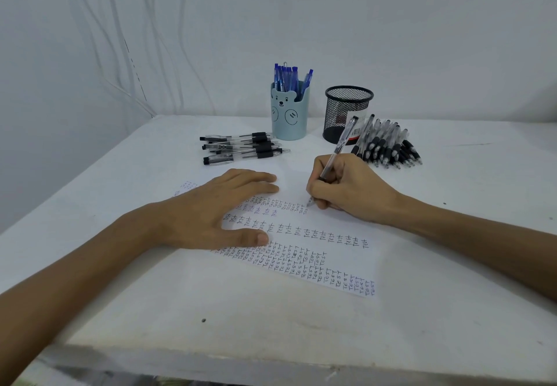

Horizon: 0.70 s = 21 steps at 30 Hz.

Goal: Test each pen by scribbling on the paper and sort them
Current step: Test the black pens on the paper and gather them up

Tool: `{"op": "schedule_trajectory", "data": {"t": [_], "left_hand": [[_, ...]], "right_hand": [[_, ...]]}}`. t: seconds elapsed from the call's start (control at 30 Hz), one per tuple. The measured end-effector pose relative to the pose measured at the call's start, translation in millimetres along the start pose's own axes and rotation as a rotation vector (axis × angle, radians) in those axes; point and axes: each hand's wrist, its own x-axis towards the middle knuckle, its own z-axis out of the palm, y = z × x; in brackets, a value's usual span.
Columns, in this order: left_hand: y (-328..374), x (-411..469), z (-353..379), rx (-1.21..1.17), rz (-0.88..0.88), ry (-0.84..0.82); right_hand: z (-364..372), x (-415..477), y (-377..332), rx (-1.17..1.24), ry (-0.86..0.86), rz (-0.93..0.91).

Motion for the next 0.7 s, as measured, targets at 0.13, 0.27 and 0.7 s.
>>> {"op": "schedule_trajectory", "data": {"t": [0.13,0.27,0.7], "left_hand": [[-0.4,0.3,0.6,0.007,0.006,0.007],[-1.4,0.4,0.9,0.003,0.015,0.013],[-1.2,-2.3,-0.5,-0.051,0.005,0.030]], "right_hand": [[0.2,0.3,0.3,-0.031,-0.003,-0.007],[-0.2,1.5,1.0,0.006,0.002,0.023],[-4.4,7.5,-0.8,0.416,0.101,0.169]]}}
